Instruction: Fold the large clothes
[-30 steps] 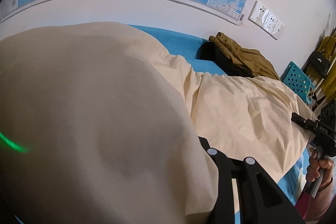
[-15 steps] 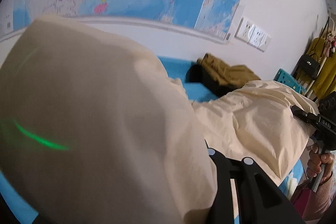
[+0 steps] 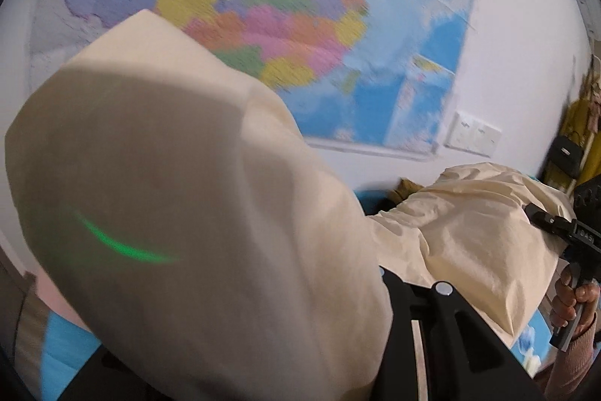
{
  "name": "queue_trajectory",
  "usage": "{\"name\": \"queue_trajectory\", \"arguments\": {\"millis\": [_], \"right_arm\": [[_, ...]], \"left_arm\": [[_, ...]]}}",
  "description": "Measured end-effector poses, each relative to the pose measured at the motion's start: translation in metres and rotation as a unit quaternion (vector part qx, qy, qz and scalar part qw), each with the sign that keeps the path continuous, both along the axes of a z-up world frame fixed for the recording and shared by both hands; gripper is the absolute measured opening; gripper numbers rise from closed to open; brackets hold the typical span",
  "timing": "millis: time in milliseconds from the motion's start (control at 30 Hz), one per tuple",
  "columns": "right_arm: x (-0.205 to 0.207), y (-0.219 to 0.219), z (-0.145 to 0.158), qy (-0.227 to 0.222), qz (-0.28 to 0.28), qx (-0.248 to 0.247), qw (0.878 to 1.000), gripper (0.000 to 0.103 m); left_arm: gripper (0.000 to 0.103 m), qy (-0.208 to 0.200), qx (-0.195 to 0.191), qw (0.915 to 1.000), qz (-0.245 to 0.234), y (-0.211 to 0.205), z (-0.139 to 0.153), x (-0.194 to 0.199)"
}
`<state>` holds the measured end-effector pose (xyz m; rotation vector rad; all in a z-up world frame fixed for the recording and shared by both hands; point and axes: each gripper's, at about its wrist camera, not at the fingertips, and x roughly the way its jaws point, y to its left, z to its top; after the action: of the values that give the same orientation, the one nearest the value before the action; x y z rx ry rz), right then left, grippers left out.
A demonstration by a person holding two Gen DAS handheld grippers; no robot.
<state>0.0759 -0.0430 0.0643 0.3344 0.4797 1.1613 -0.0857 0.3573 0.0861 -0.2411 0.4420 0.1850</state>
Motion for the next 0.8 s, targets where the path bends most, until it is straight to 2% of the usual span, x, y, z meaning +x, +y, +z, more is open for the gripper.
{"name": "queue_trajectory", "arguments": {"millis": [100, 333, 567, 800], "right_arm": [[0.005, 0.028, 0.012, -0.015, 0.017, -0.002, 1.0, 0.013], [0.02, 0.1, 0.026, -0.02, 0.056, -0.002, 0.998, 0.013], [0.024, 0.175, 0.024, -0.023, 0.082, -0.021, 0.996, 0.012], [0.014, 0.237, 0.017, -0.043, 0.096, -0.032, 0.994, 0.012]], "left_arm": [[0.026, -0.005, 0.016, 0.9995, 0.028, 0.019, 0.012, -0.004], [0.026, -0.009, 0.047, 0.9942, 0.097, 0.073, 0.033, -0.016], [0.026, 0.0, 0.06, 0.9861, 0.155, 0.128, 0.036, -0.031], [0.026, 0.007, 0.071, 0.9747, 0.212, 0.188, 0.033, -0.027]]}}
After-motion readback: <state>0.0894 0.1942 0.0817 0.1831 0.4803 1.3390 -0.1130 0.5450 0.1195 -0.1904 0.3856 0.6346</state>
